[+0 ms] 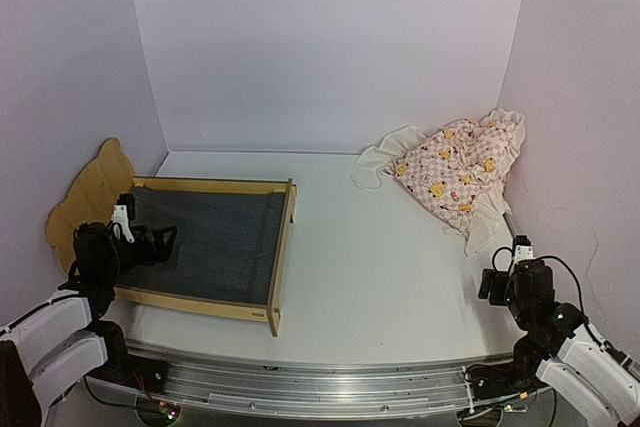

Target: Set up the pet bed

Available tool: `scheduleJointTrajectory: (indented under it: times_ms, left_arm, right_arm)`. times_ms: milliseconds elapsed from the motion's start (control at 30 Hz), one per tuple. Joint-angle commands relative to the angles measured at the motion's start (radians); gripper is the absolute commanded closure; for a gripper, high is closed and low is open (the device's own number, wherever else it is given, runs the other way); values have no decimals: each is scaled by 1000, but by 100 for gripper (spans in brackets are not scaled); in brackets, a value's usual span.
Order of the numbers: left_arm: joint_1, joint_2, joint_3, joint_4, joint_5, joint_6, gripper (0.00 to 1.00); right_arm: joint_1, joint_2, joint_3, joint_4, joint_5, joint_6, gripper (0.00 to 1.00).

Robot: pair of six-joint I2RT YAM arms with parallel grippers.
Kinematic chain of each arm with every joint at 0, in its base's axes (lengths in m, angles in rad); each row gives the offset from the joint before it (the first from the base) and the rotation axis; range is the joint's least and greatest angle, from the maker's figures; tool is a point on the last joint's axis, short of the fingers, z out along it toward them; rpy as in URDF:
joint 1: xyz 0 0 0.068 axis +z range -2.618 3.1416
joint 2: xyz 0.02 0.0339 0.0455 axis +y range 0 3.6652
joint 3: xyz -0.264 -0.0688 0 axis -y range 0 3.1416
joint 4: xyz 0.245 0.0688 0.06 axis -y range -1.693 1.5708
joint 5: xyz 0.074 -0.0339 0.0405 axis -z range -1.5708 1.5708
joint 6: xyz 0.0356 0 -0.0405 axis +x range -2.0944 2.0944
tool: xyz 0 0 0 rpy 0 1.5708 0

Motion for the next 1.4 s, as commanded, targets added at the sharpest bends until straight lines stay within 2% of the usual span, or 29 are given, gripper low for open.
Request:
scheduleJointTrajectory:
  times_ms: [0,100,167,233,267,333,433,467,500,567,633,733,800,900,1067,1233,1367]
  left_arm:
    - [6,-10,46,6,177,117,0]
    - [6,-15,86,-23,434,287,0]
    - [6,-11,166,-163,696,465,0]
    - [-1,4,244,-287,839,563,0]
    - [-6,23,293,-371,856,601,0]
    - [-26,91,424,-617,834,748,1]
    - [-112,286,672,-1140,694,1125,1]
    - [-136,355,720,-1261,640,1263,1]
    - [-163,392,761,-1368,585,1339,1]
    - [-211,422,803,-1495,443,1428,1]
    - [-242,418,809,-1580,328,1536,0]
    - [-271,400,778,-1633,149,1648,0]
    - [-295,399,758,-1641,76,1665,0]
    - [-324,414,752,-1640,39,1636,1]
    - [-403,459,724,-1587,4,1497,2]
    - [-425,476,698,-1468,4,1452,12]
    - [-426,478,666,-1450,15,1488,23]
  right_arm:
    - [0,12,48,-10,166,166,2]
    - [1,36,115,-15,92,249,2]
    - [0,84,169,10,1,275,2]
    - [1,160,247,12,-101,299,2]
    - [1,224,293,12,-176,304,2]
    - [1,346,394,2,-319,330,2]
    - [3,571,601,-67,-541,412,2]
    - [11,674,699,-111,-622,441,2]
    - [28,745,783,-152,-649,468,2]
    - [110,861,940,-241,-595,497,5]
    - [228,973,1092,-322,-469,502,8]
    - [361,1116,1261,-385,-362,550,17]
    - [424,1204,1340,-402,-328,606,26]
    - [530,1328,1447,-404,-249,642,35]
    - [676,1589,1722,-450,-170,637,39]
    - [740,1820,1955,-573,-44,615,43]
    - [754,1918,2043,-574,-84,643,45]
